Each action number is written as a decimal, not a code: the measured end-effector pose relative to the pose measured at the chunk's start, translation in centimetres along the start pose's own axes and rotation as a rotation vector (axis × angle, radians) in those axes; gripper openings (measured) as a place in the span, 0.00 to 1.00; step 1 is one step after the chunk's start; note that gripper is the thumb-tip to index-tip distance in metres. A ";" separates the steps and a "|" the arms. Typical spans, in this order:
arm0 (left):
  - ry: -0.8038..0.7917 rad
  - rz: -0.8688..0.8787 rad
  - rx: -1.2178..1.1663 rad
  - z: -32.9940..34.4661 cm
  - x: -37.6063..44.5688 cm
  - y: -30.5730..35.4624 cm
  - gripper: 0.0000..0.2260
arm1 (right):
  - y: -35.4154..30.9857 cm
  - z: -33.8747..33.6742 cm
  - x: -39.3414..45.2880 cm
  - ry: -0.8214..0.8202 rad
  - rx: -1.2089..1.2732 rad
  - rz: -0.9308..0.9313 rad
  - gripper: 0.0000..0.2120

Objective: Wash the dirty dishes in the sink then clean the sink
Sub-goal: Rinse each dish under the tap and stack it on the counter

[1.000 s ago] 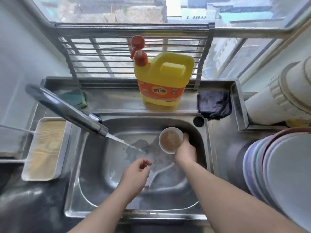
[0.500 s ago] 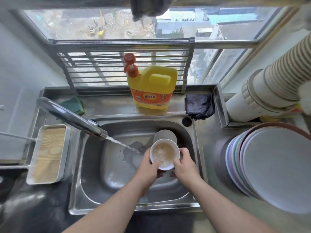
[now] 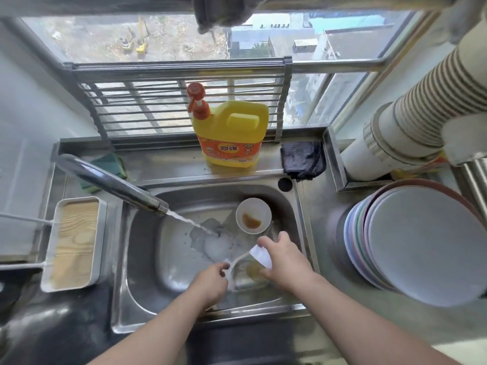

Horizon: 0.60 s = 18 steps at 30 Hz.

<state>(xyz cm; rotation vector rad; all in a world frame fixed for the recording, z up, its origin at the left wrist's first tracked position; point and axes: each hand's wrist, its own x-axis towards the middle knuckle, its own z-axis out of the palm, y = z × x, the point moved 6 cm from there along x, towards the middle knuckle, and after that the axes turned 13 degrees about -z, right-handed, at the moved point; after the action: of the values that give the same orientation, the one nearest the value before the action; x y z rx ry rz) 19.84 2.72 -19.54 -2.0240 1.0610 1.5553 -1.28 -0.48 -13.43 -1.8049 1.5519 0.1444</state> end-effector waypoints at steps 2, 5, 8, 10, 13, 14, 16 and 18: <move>0.047 -0.013 0.035 -1.2 0.4 -1.0 0.24 | -1.2 0.4 0.2 0.024 -0.108 -0.003 0.29; 0.087 -0.014 0.040 -2.6 0.9 -1.9 0.25 | -1.7 0.2 0.2 0.136 -0.153 0.038 0.31; 0.092 -0.008 0.027 -3.6 1.1 -2.1 0.25 | -1.5 -0.2 -0.4 0.281 -0.031 0.129 0.29; 0.098 0.014 -0.001 -4.3 1.1 -1.9 0.24 | -1.0 -0.2 -1.0 0.379 0.181 0.219 0.28; 0.113 0.038 -0.064 -5.3 1.4 -1.5 0.21 | -1.0 0.2 -1.7 0.465 0.512 0.314 0.24; 0.117 0.041 -0.073 -5.5 1.5 -1.5 0.20 | -1.2 0.4 -1.8 0.478 0.608 0.348 0.21; 0.128 0.051 -0.062 -5.6 1.8 -1.5 0.19 | -1.4 0.8 -2.0 0.512 0.740 0.407 0.17; 0.121 0.066 -0.025 -4.9 2.1 -1.3 0.19 | -1.5 1.0 -2.1 0.543 0.781 0.428 0.16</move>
<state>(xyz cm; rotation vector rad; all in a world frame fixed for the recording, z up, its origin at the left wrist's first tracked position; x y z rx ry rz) 24.29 -0.48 -20.11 -2.1432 1.1703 1.5015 -0.11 1.80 -12.30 -0.9121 1.9721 -0.7132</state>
